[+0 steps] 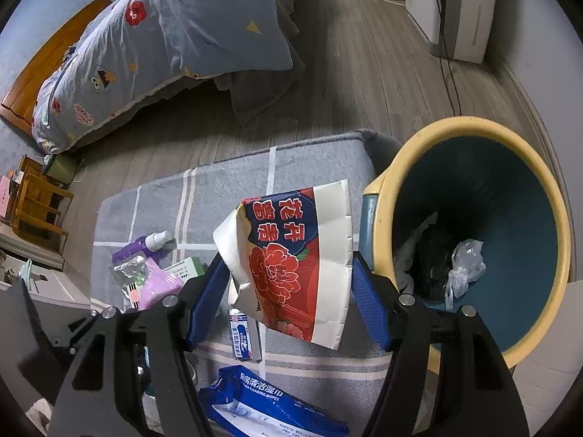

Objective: Collect trash
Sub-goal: 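Grasp the red-white paper cup with the right gripper while the left gripper grasps the pink wrapper, then carry the pink wrapper and paper cup over the teal bin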

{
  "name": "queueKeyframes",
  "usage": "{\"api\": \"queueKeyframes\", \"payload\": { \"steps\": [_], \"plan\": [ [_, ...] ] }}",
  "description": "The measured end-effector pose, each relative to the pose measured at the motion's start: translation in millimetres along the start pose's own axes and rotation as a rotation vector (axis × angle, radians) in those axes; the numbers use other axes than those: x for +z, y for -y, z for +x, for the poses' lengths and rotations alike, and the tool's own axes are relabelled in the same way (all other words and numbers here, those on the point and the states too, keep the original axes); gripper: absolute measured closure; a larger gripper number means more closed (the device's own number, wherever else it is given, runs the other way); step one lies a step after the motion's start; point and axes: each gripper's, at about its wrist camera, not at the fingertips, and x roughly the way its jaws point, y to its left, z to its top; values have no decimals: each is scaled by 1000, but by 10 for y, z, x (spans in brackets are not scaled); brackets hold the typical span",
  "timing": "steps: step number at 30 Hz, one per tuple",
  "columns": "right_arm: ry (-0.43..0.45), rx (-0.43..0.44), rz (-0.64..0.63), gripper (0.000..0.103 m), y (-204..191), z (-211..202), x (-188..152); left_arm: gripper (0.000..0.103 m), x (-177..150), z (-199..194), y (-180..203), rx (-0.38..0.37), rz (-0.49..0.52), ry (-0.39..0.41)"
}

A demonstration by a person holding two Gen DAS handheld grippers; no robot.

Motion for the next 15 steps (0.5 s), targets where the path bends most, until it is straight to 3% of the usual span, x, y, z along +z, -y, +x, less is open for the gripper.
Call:
{"api": "queueKeyframes", "payload": {
  "steps": [8,15],
  "plan": [
    [70,17,-7,37,24,-295,73,92,154,-239,-49,-28,-42,79],
    [106,68,20,37,130,-460,144,92,188,-301,5,-54,-36,86]
  ]
}}
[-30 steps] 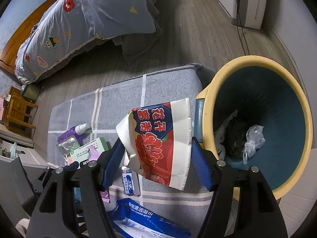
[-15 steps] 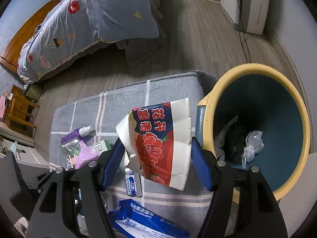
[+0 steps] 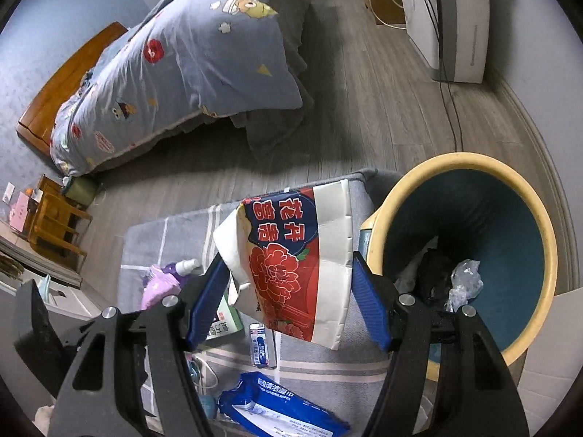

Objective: Collect trash
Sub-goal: 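Carry the pink wrapper and paper cup over the teal bin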

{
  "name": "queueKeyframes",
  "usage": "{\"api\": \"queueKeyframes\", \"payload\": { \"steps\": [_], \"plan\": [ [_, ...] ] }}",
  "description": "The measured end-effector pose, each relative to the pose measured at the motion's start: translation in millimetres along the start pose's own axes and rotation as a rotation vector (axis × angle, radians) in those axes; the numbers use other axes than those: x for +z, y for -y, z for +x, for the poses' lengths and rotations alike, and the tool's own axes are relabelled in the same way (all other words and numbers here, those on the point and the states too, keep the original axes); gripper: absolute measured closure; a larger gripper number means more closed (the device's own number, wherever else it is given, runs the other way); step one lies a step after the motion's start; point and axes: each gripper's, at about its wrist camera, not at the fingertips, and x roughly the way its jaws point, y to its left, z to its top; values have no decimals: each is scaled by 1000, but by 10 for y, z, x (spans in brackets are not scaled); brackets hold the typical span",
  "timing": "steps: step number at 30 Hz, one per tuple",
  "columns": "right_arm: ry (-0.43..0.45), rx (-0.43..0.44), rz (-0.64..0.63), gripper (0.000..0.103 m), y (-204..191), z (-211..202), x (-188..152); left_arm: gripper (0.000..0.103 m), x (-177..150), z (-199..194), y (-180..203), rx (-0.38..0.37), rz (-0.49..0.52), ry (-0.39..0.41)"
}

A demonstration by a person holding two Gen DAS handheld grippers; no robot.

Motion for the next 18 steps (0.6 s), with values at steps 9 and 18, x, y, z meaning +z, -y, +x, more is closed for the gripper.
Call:
{"api": "queueKeyframes", "payload": {
  "steps": [9,18],
  "plan": [
    [26,-36,-18,37,230,-181,98,92,128,55,322,5,77,19],
    [53,-129,-29,37,856,-625,112,92,228,96,675,3,157,26]
  ]
}}
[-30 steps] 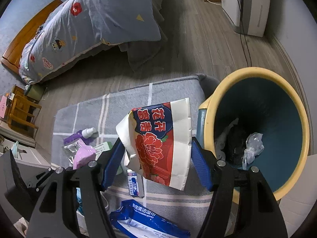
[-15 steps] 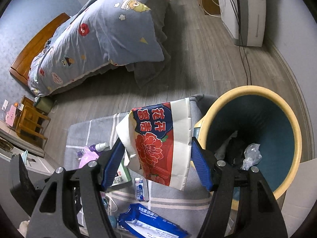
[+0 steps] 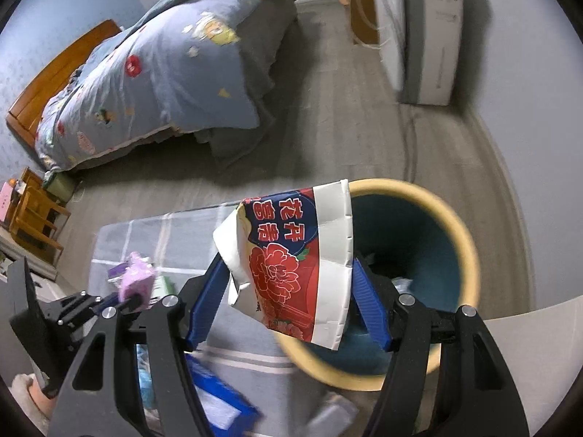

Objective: Collect trash
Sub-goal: 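Carry the pink wrapper and paper cup over the teal bin, then open both grippers to drop the wrapper and cup into the bin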

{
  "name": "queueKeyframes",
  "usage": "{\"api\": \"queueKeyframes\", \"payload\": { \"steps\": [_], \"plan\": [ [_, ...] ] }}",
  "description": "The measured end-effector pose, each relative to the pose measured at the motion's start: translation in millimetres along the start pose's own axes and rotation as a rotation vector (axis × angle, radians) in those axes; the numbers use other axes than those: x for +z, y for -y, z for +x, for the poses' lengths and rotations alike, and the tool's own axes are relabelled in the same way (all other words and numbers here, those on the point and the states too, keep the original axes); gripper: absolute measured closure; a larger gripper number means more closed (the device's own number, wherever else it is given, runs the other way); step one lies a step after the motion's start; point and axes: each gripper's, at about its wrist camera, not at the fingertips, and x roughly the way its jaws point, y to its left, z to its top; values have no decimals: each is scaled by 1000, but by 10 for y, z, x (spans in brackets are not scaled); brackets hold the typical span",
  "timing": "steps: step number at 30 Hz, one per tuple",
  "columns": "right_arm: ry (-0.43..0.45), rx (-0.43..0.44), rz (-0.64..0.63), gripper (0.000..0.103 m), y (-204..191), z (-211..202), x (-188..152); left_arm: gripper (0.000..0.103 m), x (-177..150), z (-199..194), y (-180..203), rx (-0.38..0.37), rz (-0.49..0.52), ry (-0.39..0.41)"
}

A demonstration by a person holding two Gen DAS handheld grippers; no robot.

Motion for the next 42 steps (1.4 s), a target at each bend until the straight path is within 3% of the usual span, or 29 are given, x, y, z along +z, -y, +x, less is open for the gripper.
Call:
{"api": "queueKeyframes", "payload": {
  "steps": [6,12,20,30,33,35,37,39,42],
  "plan": [
    [-23,-110,65,37,511,165,65,92,194,74,286,-43,23,4],
    [-68,-137,136,37,856,391,31,92,506,229,619,-108,39,13],
    [-85,-192,192,37,1109,500,-22,92,769,541,994,-158,93,-28],
    [-85,-173,196,36,1144,541,-13,90,931,928,1288,-149,145,-46],
    [-80,-162,212,31,1165,535,-2,78,974,960,1283,-151,136,-44],
    [-59,-164,210,17,1156,495,14,55,976,958,1274,-151,126,-44],
    [-48,-178,199,16,1144,471,30,39,950,937,1245,-150,112,-34],
    [-48,-179,211,14,1160,465,31,35,912,925,1213,-146,97,-26],
    [-52,-182,225,10,1174,464,35,19,853,895,1144,-148,66,-24]
  ]
}}
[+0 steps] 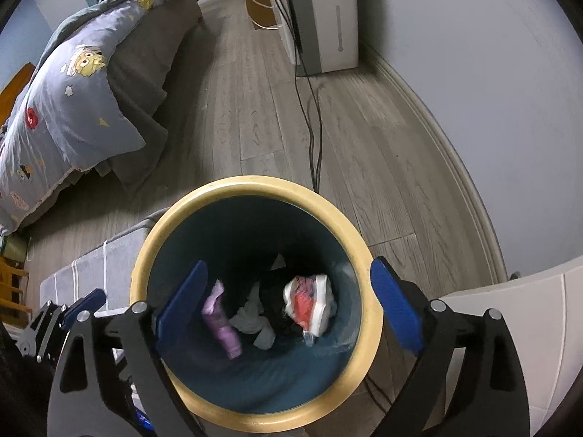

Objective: Collect trash
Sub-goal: 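Open both grippers to drop the wrapper and cup into the bin, then move both tools back over the cushion toward the remaining trash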

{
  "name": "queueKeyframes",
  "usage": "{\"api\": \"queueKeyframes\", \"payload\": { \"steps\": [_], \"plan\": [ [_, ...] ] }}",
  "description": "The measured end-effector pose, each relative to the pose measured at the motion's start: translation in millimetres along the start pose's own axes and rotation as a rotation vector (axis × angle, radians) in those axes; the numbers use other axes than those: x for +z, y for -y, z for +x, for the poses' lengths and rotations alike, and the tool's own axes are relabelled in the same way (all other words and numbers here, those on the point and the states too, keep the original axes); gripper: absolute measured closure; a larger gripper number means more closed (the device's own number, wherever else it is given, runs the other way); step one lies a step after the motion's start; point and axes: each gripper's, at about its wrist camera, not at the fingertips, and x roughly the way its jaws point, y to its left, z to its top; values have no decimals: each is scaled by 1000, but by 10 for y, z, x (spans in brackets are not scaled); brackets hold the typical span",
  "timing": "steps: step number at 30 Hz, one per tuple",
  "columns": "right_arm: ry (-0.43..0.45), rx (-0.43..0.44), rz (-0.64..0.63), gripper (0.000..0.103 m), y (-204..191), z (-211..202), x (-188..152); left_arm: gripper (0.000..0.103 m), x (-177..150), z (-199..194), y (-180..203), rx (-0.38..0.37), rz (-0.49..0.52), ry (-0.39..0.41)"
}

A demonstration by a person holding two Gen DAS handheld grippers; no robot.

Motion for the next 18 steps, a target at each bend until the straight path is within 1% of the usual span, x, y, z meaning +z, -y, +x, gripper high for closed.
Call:
{"api": "queueKeyframes", "payload": {
  "steps": [1,3,10,13,18],
  "plan": [
    [6,-4,3,8,-3,-20,4,14,-15,-21,-12,2,-5,7],
    [15,-11,0,7,-30,-50,17,10,-39,-98,-38,20,-12,33],
    [33,-17,-14,6,-176,-162,28,9,-105,-403,-250,75,-29,62],
    [54,-15,-34,6,-322,-246,33,9,-118,-568,-378,95,-43,76],
    [67,-3,-73,6,-581,-333,19,8,-194,-962,-771,141,-72,99]
  ]
}}
